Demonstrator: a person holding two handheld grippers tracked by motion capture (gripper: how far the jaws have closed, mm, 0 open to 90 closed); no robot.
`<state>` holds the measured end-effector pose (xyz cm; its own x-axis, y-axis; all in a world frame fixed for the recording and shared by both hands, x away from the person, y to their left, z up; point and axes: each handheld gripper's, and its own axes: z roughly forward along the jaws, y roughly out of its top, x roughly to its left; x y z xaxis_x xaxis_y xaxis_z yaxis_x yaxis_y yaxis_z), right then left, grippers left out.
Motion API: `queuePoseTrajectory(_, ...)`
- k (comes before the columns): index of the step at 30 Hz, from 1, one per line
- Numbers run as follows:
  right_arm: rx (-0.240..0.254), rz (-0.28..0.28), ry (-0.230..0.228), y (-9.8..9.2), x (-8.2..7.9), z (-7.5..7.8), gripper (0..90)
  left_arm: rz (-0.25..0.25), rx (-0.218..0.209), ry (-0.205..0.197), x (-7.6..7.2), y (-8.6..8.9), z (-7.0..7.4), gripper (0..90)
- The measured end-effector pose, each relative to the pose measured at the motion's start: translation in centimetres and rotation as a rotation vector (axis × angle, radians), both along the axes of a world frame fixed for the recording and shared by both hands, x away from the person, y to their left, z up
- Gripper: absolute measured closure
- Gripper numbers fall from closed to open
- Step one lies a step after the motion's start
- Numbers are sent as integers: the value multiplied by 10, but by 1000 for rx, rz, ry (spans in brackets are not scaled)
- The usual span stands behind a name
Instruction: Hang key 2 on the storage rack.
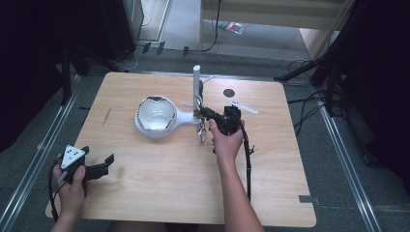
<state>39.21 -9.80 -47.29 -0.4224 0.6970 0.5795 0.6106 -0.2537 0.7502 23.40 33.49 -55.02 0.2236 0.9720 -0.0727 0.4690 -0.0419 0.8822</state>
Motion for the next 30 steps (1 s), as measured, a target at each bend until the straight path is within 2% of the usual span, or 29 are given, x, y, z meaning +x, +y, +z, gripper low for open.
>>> queuePoseTrajectory(2,-7,-37,-14,0,0,1,682,1,-4,-1,0,0,0,17)
queuePoseTrajectory(4,-2,-56,-31,-2,0,3,657,1,-7,0,0,0,0,17)
queuePoseTrajectory(5,-16,-66,-41,-3,-1,4,648,2,-7,0,0,0,0,17)
queuePoseTrajectory(7,-57,-71,-65,-4,-3,7,637,1,-5,-1,0,0,0,17)
queuePoseTrajectory(10,-162,-79,-110,-4,-9,11,609,2,-7,1,0,0,0,17)
queuePoseTrajectory(11,-181,-81,-116,-4,-11,12,593,1,-5,0,0,0,0,17)
queuePoseTrajectory(15,-290,-95,-186,-4,-21,17,481,2,-3,3,0,0,0,17)
queuePoseTrajectory(18,-366,-101,-220,-3,-27,21,381,0,-1,8,0,0,0,17)
queuePoseTrajectory(20,-420,-107,-211,-3,-33,25,303,2,-3,7,0,0,0,17)
queuePoseTrajectory(21,-458,-118,-207,-1,-37,27,245,2,-3,5,0,0,0,17)
queuePoseTrajectory(23,-502,-134,-199,0,-41,30,100,4,-3,3,0,0,0,17)
queuePoseTrajectory(25,-522,-136,-188,-1,-45,33,0,3,-4,0,0,0,0,17)
queuePoseTrajectory(30,-532,-118,-190,-8,-53,34,0,1,-5,2,0,1,0,17)
